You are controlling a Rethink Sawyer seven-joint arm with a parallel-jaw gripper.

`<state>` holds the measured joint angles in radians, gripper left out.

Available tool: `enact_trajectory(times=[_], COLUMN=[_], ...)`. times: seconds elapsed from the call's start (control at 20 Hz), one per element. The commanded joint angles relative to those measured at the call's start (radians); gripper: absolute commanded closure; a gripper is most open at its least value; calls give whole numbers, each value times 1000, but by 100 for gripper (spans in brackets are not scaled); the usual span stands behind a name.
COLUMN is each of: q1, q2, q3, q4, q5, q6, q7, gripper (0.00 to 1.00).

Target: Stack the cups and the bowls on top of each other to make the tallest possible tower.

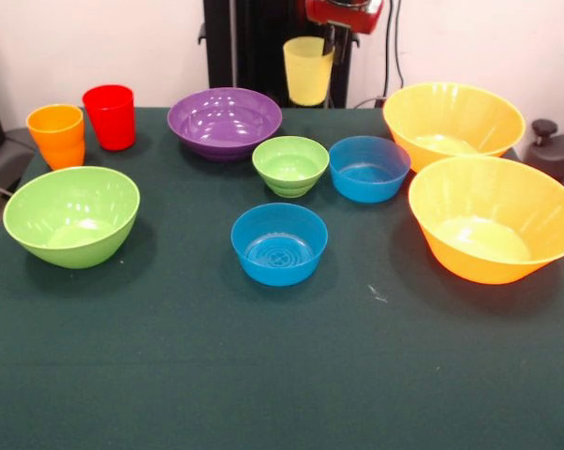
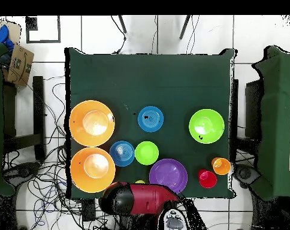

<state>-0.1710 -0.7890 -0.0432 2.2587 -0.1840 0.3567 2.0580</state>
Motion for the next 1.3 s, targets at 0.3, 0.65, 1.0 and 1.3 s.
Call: enact_trajectory(times=[0.3, 0.65, 1.0, 1.3], q1=[16, 20, 30, 37], q2=[109, 230, 320, 387], q3=[129, 116, 113, 106], q4=[-436, -631, -752, -835], q5=[82, 65, 56, 51], q6=[304, 309, 327, 354], q7=[56, 51, 43, 36], gripper=[100, 100, 100, 100])
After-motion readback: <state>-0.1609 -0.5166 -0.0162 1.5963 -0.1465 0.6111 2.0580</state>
